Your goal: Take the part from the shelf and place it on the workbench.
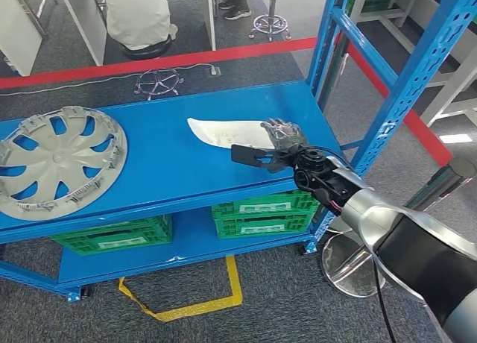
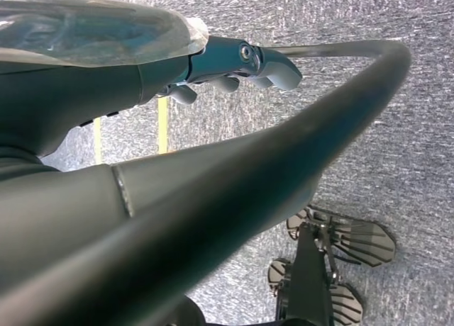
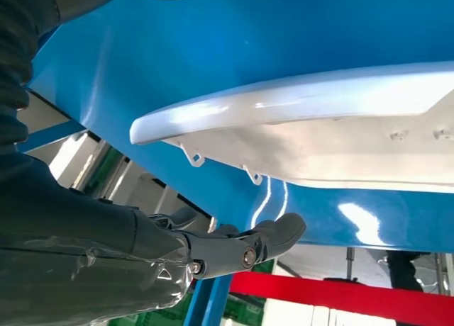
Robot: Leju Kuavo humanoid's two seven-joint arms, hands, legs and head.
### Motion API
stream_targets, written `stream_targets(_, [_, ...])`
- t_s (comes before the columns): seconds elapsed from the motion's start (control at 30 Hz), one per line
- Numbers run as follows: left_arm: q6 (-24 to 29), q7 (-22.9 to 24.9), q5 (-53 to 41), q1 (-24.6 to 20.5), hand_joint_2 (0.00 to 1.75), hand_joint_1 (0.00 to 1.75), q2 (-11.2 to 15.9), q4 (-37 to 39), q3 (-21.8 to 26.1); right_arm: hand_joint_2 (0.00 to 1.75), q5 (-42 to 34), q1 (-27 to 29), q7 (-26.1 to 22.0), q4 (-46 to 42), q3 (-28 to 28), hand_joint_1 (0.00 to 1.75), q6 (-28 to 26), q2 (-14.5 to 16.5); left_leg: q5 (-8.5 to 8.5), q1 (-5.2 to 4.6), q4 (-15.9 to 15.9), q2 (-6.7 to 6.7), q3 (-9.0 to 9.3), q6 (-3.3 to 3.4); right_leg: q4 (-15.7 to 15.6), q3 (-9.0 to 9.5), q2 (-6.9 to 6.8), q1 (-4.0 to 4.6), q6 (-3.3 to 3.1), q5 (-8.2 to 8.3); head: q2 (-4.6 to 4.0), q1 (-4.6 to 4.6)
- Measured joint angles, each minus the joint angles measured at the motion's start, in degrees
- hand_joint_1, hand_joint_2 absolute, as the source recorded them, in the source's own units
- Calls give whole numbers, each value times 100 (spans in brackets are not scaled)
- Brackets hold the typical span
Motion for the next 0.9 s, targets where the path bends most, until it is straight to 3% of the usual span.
stream_targets(0.3, [-19,-1,-9,-2,0,0,1,0,-3,175,16,-16,-94,37,58,0,-7,82,0,0,0,0,0,0,0,-1,-1,0,0,0,1,1])
stream_targets(0.63, [-54,-17,-33,-11,0,0,1,0,-17,175,-360,-11,-635,177,49,0,-132,91,0,0,0,0,0,0,-1,-1,-1,0,0,0,0,0])
stream_targets(0.9, [-45,-1,-34,-27,0,0,1,0,-121,175,-771,-26,-517,345,-103,0,67,91,0,0,1,0,0,0,-1,-2,0,0,0,0,0,1])
